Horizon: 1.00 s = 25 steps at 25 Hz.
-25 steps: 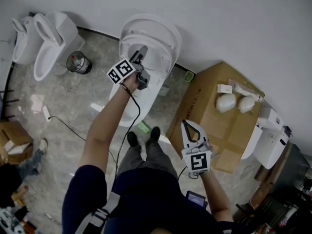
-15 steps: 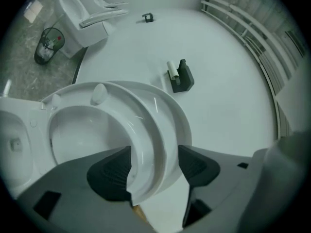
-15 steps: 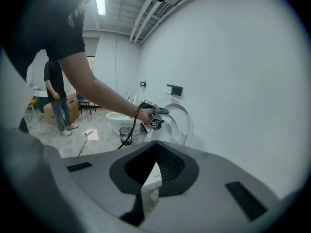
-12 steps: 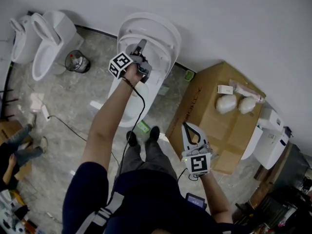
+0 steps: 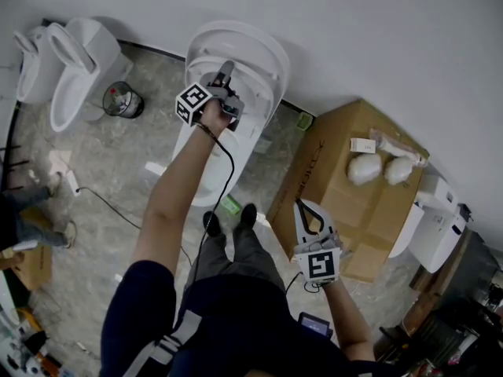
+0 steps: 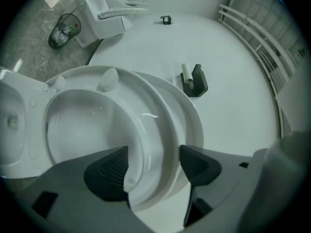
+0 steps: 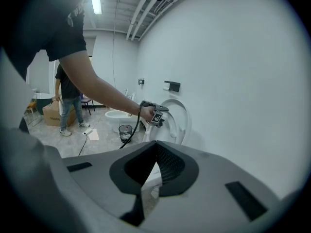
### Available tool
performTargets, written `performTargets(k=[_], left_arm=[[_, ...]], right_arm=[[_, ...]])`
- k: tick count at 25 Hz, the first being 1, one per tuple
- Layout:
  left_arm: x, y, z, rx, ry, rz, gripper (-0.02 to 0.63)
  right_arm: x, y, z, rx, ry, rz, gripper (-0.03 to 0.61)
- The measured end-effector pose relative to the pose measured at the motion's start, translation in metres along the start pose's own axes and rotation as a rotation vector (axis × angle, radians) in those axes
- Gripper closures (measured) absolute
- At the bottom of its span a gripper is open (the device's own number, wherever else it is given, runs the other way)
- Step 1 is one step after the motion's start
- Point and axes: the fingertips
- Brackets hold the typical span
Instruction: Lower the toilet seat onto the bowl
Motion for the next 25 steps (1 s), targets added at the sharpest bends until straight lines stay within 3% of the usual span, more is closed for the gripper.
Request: performTargets(k=[9, 25], left_arm=[[0.009, -0.003, -0.013, 0.01, -0.025, 0.031, 0.273], [0.005, -0.002, -0.023, 0.053, 0.035, 0.025, 0.287]], right_arm=[[0.005, -0.01, -0.001, -0.018, -0.006, -0.018, 0.558], [0.007, -0.02, 0.0, -0.028, -0.004, -0.023, 0.558]])
Point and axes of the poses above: the fingertips, and each gripper's own axes: z backward along the fingers, x to its right, y out of its top, and after that the axes turned 11 degrees about x, right-handed
